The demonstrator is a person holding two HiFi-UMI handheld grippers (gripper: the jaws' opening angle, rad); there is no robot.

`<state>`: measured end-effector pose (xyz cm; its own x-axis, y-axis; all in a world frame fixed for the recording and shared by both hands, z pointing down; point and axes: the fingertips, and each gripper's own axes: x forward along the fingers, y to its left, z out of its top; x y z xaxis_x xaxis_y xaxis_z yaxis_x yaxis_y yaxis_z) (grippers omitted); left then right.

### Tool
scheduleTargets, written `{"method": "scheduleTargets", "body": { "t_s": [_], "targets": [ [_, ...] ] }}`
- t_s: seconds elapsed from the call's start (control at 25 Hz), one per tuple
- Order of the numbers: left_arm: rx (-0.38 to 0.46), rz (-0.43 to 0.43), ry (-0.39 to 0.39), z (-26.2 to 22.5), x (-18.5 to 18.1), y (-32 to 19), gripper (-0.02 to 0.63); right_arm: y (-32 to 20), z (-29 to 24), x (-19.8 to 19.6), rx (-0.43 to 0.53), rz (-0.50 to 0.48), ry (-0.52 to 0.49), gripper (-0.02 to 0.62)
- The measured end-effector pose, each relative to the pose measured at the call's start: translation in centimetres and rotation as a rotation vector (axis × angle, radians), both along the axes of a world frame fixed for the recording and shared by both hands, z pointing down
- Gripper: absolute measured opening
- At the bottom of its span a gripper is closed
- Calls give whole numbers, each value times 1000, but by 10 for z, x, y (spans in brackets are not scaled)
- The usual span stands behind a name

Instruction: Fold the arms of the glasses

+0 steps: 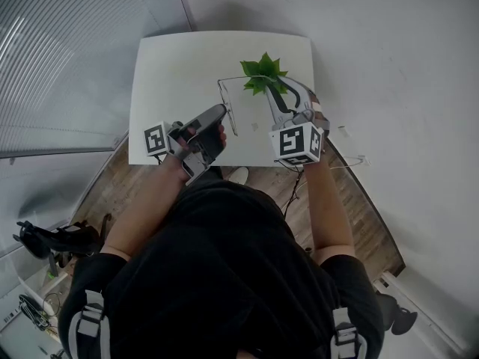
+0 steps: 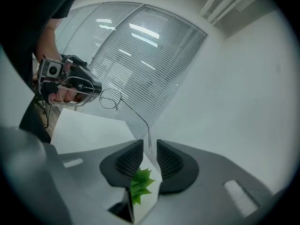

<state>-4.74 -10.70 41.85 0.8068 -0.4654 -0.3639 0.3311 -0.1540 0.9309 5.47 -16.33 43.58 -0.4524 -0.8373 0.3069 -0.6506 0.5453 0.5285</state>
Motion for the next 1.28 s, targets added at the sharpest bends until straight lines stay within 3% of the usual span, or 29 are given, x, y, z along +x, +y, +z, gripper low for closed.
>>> {"method": "scheduleTargets", "body": {
  "t_s": [0.24,0.36,1.28],
  "targets": [
    [3,-2,7,-3,-4,-2,12,-4,4,-3,-10,0,17,89],
    [1,-4,8,-2,-5,-3,12,-5,2,-3,2,3,19,46],
    [-4,-46,-22,0,-7,-19,12,16,2,-10,-42,-18,-40,34]
  ]
}}
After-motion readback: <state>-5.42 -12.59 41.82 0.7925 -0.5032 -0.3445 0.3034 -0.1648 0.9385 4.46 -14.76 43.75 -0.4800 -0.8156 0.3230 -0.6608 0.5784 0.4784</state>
